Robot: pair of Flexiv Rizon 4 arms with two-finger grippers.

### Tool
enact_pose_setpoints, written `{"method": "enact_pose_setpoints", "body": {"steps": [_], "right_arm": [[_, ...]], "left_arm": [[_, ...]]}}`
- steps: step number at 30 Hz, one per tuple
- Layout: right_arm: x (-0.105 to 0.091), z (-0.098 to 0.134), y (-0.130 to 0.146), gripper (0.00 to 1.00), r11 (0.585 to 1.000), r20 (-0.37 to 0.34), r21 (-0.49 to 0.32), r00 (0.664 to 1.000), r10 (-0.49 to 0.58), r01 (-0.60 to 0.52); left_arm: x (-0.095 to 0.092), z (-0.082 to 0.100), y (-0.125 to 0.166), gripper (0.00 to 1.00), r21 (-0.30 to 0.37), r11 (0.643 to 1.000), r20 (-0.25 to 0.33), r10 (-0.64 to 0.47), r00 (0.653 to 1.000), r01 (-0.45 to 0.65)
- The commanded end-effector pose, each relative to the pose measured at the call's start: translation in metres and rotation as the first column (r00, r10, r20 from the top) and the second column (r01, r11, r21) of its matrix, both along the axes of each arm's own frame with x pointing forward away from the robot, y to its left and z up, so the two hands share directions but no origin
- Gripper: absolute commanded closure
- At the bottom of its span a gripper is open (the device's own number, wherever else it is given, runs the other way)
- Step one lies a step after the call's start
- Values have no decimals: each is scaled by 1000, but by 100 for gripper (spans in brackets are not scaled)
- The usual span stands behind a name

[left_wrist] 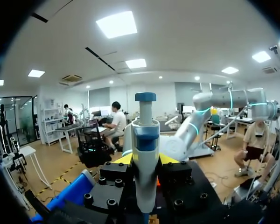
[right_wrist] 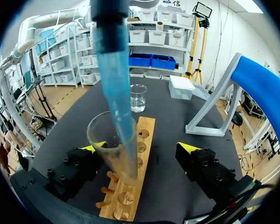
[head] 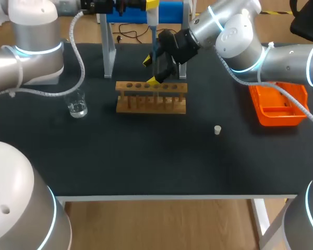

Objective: Invert the test tube, pick up the pipette, mount the tip to pipette, aspirate from beaker and dispense into the tube, eject the tip, return the pipette, and cap with the stopper.

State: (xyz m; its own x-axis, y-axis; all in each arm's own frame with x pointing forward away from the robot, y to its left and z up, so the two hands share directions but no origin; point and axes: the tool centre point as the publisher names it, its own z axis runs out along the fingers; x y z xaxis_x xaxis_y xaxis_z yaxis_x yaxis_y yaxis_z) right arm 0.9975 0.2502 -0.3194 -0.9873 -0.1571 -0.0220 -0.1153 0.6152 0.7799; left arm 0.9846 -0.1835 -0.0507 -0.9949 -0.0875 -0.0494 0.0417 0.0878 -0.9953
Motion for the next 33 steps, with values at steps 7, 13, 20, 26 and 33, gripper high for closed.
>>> {"method": "enact_pose_setpoints", "body": {"steps": [7, 13, 20, 26, 33], "right_arm": [[2, 0, 0, 0, 1000, -3, -3, 1000, 3, -3], [2, 0, 0, 0, 1000, -3, -3, 1000, 3, -3], [2, 0, 0, 0, 1000, -3, -3, 1000, 3, -3], [2, 0, 0, 0, 1000, -3, -3, 1000, 3, -3], [2, 0, 0, 0, 1000, -3, -3, 1000, 3, -3]], "left_arm": [[2, -6, -4, 100, 0, 1000, -2, 4, 1000, -4], [4, -10, -8, 100, 7, 1000, -9, -5, 1000, 5], [5, -11, -10, 100, 15, 1000, -14, -9, 1000, 9], [5, -14, -10, 100, 25, 1000, -18, -9, 1000, 9], [2, -18, -9, 100, 36, 999, -23, -7, 1000, 8]]}}
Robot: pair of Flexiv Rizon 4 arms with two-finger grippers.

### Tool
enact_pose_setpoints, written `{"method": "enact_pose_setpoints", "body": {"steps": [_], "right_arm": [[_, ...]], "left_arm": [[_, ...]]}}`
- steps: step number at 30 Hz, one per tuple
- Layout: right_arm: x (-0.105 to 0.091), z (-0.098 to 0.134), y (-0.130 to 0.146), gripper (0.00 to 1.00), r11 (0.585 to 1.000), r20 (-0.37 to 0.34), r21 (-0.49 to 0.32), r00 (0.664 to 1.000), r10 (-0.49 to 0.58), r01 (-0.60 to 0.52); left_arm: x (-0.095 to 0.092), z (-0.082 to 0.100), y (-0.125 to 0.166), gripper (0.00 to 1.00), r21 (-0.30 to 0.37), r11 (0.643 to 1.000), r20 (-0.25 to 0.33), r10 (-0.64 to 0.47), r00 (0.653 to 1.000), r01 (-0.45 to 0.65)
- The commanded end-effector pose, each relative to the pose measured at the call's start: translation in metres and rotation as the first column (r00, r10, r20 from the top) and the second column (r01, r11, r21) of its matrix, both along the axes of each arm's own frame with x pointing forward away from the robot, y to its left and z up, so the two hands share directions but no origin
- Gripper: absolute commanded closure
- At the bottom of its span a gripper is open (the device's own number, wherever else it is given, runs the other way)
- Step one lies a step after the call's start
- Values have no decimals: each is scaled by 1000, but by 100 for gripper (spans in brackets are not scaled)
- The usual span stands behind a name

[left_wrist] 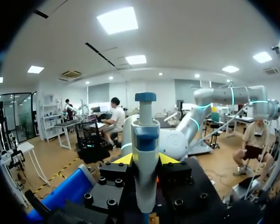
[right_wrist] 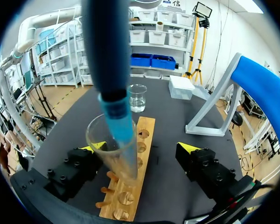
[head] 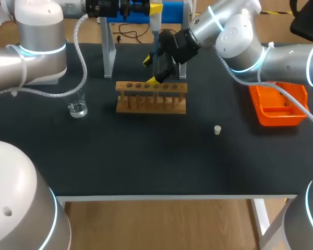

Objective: Invert the test tube, pick up the pipette, mount the tip to pipette, aspirate from beaker and dispense into the tube, eject the tip, return the pipette, and cap with the stopper.

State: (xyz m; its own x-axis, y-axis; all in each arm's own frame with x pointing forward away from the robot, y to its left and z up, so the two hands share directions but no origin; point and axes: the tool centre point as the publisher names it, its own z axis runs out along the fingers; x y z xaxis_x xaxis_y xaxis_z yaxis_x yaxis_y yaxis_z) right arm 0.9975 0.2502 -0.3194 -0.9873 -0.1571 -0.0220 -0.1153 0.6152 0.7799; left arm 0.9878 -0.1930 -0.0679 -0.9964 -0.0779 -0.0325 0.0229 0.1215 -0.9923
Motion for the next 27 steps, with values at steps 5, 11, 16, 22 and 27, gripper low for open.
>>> {"method": "enact_pose_setpoints", "body": {"steps": [5, 11, 16, 22, 27], "right_arm": [[2, 0, 0, 0, 1000, -3, -3, 1000, 3, -3], [2, 0, 0, 0, 1000, -3, -3, 1000, 3, -3], [2, 0, 0, 0, 1000, -3, -3, 1000, 3, -3], [2, 0, 0, 0, 1000, -3, -3, 1000, 3, -3], [2, 0, 0, 0, 1000, -3, -3, 1000, 3, -3]], "left_arm": [[-1, -2, 0, 100, 2, 1000, -4, 4, 1000, -4], [0, -4, 1, 100, 0, 1000, -4, 6, 1000, -6], [0, -7, -1, 100, 4, 1000, -8, 3, 1000, -3], [0, -9, -1, 100, 6, 1000, -14, 7, 1000, -7], [0, -10, -2, 100, 6, 1000, -17, 10, 1000, -10]]}}
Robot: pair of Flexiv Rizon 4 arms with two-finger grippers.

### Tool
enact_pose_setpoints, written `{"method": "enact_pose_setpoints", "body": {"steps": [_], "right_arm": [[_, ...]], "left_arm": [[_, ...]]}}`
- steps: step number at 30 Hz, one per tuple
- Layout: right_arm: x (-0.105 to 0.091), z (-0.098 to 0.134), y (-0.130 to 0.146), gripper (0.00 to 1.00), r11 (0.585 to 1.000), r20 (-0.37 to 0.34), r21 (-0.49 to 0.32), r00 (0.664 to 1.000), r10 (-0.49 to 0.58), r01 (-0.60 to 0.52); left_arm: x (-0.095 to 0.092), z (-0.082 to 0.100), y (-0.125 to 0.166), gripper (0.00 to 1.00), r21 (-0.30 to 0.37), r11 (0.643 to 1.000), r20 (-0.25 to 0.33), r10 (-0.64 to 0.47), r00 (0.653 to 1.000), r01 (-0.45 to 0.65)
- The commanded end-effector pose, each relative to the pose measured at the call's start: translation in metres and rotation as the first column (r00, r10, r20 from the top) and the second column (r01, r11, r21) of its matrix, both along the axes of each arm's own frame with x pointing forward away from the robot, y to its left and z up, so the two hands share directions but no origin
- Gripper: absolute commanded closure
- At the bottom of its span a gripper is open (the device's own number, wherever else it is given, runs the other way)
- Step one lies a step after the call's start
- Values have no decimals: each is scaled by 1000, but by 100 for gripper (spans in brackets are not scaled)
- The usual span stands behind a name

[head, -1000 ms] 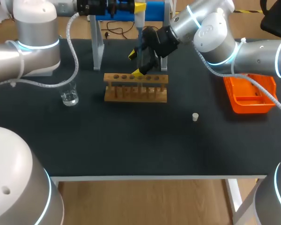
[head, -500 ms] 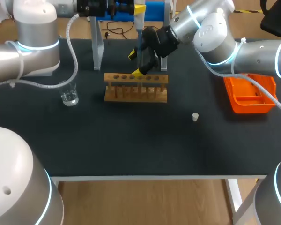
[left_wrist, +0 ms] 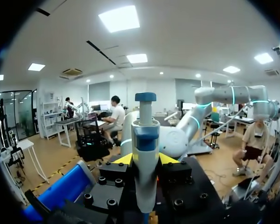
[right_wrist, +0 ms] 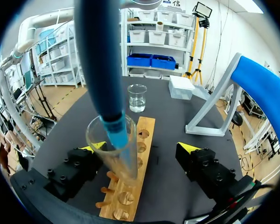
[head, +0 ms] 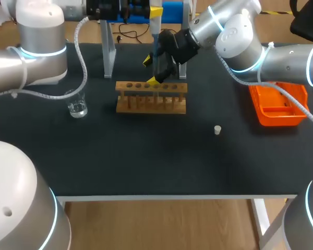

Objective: Invert the test tube, pick up the pipette, mount the tip to pipette, aspirate from beaker and dispense into the tube, eject the tip, return the pipette, and cap with the stopper.

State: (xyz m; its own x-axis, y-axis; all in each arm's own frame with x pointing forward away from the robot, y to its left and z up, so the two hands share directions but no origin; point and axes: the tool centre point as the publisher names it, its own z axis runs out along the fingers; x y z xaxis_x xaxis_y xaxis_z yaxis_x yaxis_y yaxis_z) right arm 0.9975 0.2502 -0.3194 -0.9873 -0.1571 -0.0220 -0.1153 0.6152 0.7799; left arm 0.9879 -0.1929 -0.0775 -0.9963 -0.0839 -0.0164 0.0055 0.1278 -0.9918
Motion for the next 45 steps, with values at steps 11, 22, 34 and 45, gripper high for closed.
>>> {"method": "enact_pose_setpoints", "body": {"steps": [11, 22, 34, 45], "right_arm": [[2, 0, 0, 0, 1000, -3, -3, 1000, 3, -3], [2, 0, 0, 0, 1000, -3, -3, 1000, 3, -3], [2, 0, 0, 0, 1000, -3, -3, 1000, 3, -3], [2, 0, 0, 0, 1000, -3, -3, 1000, 3, -3]], "left_arm": [[1, -4, -5, 100, -12, 1000, -6, 3, 1000, -3], [1, -7, -5, 100, -11, 1000, -15, 5, 1000, -5], [1, -10, -4, 100, -10, 1000, -20, 11, 1000, -11], [1, -11, -4, 100, -15, 1000, -21, 17, 1000, -17]]}}
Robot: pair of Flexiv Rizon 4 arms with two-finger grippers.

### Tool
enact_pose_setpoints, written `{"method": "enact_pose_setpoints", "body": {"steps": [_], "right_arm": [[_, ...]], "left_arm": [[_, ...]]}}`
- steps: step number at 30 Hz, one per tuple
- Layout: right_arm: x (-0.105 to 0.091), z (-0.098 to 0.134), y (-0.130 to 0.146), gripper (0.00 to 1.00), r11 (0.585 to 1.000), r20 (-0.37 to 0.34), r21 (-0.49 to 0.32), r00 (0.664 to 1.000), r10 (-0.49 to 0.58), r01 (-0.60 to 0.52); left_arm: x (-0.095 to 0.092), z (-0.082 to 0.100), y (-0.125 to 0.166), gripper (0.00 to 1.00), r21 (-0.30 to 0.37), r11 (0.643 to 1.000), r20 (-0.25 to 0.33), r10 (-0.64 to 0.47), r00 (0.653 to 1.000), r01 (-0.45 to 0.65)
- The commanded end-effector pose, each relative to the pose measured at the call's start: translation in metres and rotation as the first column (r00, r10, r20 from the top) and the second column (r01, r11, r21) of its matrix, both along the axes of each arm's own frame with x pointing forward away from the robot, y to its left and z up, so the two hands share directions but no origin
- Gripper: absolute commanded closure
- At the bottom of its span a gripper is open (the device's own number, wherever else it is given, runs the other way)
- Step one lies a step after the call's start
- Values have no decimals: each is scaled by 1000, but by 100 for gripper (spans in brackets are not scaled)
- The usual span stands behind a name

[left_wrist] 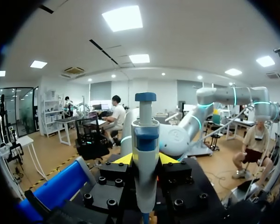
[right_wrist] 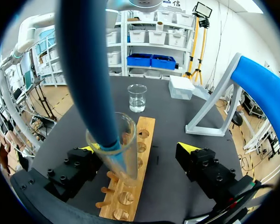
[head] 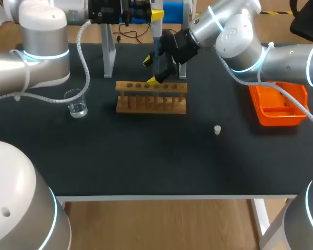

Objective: Invert the test tube, pick up the pipette, mount the tip to pipette, aspirate from beaker and dispense into the tube, eject the tip, return the pipette, and cap with the stopper.

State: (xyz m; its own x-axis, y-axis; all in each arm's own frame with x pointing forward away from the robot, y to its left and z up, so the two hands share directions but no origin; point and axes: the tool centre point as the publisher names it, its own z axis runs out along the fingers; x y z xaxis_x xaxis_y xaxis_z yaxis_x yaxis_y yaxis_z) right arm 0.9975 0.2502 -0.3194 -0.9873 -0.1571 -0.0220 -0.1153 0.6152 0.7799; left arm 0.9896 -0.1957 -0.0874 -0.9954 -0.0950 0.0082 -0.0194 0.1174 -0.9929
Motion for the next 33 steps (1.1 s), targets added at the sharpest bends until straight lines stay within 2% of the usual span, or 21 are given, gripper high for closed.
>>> {"method": "enact_pose_setpoints", "body": {"steps": [1, 33], "right_arm": [[2, 0, 0, 0, 1000, -3, -3, 1000, 3, -3], [2, 0, 0, 0, 1000, -5, 1, 1000, 1, -1]], "left_arm": [[-1, -1, -1, 100, -5, 1000, 3, 7, 1000, -7], [-2, -1, 1, 100, -1, 1000, -9, 24, 1000, -24]]}}
